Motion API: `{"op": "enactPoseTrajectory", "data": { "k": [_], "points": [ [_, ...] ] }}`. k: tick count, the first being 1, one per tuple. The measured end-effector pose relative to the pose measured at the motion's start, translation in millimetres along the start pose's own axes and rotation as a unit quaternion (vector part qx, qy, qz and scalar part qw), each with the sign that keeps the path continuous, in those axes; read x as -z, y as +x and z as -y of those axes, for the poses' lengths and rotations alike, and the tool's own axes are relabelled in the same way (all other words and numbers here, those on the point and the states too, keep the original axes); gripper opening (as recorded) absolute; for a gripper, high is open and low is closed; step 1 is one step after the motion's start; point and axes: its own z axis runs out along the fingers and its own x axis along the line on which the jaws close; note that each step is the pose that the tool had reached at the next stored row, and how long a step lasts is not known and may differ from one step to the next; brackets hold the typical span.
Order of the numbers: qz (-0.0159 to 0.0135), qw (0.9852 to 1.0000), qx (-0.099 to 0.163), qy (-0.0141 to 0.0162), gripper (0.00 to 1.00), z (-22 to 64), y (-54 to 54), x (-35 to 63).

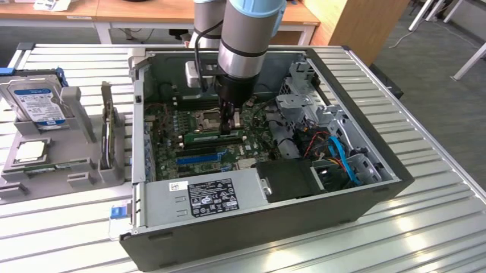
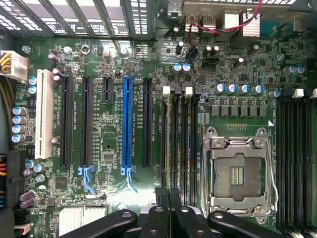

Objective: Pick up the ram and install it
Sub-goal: 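Insert the ram into the slot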

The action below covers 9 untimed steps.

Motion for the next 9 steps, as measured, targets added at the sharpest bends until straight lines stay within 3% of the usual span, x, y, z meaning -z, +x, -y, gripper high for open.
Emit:
{"op": "enactPoseTrajectory", "data": {
  "k": [9],
  "points": [
    [-0.0003,1.0000,0.000,-0.0001,0.11,0.0,0.5,-0.5]
  ]
}}
